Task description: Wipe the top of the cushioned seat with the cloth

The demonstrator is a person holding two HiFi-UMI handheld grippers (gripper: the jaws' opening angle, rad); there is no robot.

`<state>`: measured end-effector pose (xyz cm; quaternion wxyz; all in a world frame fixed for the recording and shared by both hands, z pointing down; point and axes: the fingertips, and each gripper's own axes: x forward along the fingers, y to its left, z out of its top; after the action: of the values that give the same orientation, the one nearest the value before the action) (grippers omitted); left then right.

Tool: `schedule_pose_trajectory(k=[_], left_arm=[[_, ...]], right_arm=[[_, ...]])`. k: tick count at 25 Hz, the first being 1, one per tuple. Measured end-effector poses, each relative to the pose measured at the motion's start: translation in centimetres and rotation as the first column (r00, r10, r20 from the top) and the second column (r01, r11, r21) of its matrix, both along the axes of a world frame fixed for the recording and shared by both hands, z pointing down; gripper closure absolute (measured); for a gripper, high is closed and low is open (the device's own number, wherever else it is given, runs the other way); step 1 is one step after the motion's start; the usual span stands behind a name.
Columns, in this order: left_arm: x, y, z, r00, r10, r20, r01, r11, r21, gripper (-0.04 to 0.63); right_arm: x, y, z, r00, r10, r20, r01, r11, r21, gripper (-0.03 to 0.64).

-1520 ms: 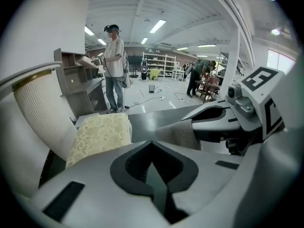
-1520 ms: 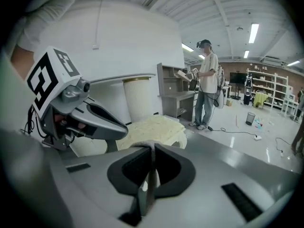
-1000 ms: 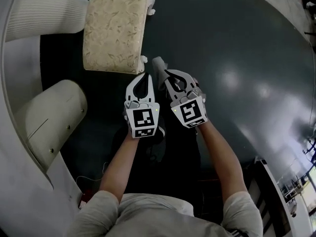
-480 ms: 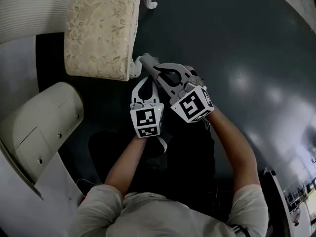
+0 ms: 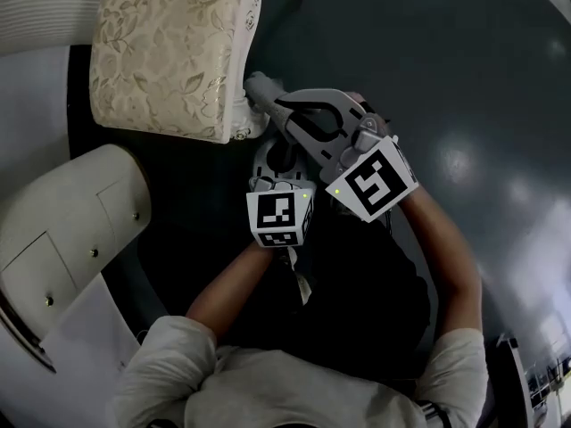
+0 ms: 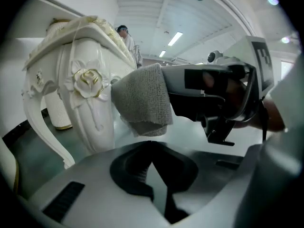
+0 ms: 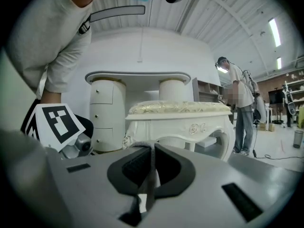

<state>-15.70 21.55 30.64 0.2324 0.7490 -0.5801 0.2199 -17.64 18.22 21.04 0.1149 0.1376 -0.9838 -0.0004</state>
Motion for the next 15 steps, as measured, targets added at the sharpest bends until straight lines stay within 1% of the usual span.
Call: schedule_pose_trajectory(k=[3,5,7,10,15], left_arm=[[-0.4,0.7,0.8,1.0,0.026,0.0,-0.026,0.999,0.027,0.581],[-0.5,0.8,1.3,0.999,0.046,0.0,-0.046,0.998,0.036,0.581],[-0.6,0.5,1.3,0.998,0.07,0.007,-0.07,0.996,0.057,0.581],[-0.9,0.0,0.8,0.996,0.084,0.011,-0.085,0.992,0.091,0.581],[-0.9,0.1,0.6,0.995,0.096,-0.013,-0.094,0.989,0.111,0.581]], right_arm=[[-0.8,-0.1,-0.5,0.996,0.022,0.084,-0.022,1.0,0.005,0.603],[-1.4,-0.4,-0.8,0.992,0.047,0.118,-0.047,0.999,-0.004,0.603],[-2.1,-0.5,-0.9,0.991,0.061,0.12,-0.062,0.998,0.001,0.603],[-3.3,0.5,-1.0,0.992,0.042,0.115,-0.042,0.999,-0.003,0.603],[-4.2,1.0,-1.2,0.989,0.027,0.144,-0.031,0.999,0.025,0.603]])
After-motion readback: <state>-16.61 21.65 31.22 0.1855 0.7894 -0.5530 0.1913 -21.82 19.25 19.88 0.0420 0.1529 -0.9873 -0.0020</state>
